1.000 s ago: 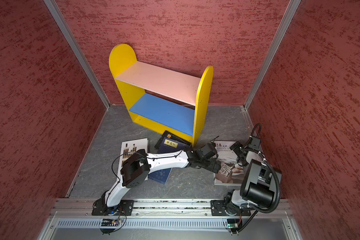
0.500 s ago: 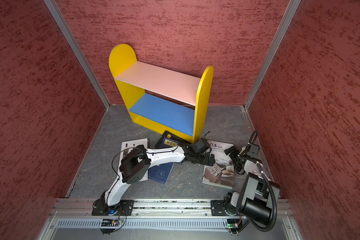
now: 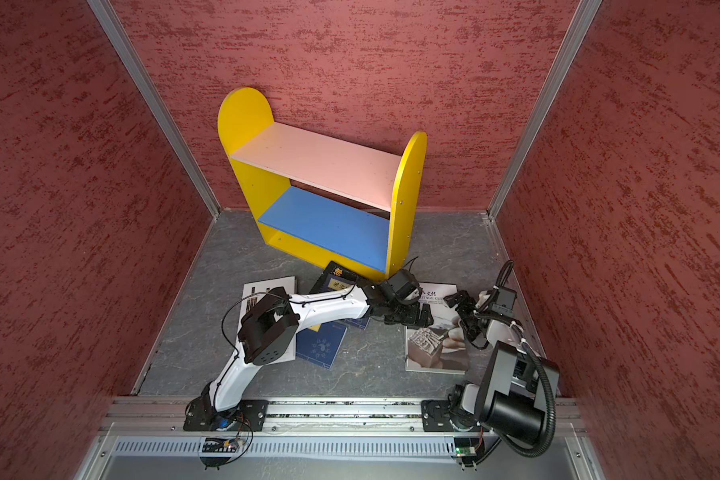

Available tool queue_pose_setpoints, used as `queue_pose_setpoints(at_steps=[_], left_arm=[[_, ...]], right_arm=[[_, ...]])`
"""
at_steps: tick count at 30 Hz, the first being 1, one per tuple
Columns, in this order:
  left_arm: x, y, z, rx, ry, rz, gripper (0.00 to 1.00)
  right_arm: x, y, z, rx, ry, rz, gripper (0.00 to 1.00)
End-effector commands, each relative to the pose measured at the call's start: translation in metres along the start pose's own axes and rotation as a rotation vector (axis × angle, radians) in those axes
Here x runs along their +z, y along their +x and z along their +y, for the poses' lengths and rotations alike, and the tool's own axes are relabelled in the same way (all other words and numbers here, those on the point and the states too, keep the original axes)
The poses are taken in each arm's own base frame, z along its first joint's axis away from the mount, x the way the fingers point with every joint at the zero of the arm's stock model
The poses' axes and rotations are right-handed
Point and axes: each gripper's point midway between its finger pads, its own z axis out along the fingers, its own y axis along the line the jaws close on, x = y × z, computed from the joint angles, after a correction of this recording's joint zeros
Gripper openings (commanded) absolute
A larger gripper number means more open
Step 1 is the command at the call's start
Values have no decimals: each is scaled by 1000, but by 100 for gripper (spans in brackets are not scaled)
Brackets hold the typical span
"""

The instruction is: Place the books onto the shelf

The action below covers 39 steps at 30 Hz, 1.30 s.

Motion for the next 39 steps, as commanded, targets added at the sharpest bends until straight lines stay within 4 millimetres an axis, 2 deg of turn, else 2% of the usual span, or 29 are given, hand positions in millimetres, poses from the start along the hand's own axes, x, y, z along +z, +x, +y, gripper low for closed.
queue_pose_setpoints(at_steps=[1,4,7,12,17,21,29,37,39], left_arm=[[1,-1,-38,78,135,8,99],[0,0,-44,87,166,10,100],[-10,-6,-61,116,218,-16,99],[-45,-27,-96,177,306,-120,99],[-75,-36,-127,242,373,-192,99],[-92,-41,-143,278,405,-231,99],[-112,-45,-159,309,434,-273,99],[-111,-42,-147,293,401,-266,99],[-114,-42,-143,295,370,-273,100]], right_arm=[[7,26,-1,47,-32,93,99],[8,29,-2,57,-41,98,99],[12,34,-5,75,-48,119,99],[19,43,-3,101,-97,178,99],[20,45,3,124,-138,197,99],[22,49,8,146,-176,224,99],[25,60,22,164,-245,273,99],[35,68,48,162,-298,296,99],[39,69,49,166,-275,283,99]])
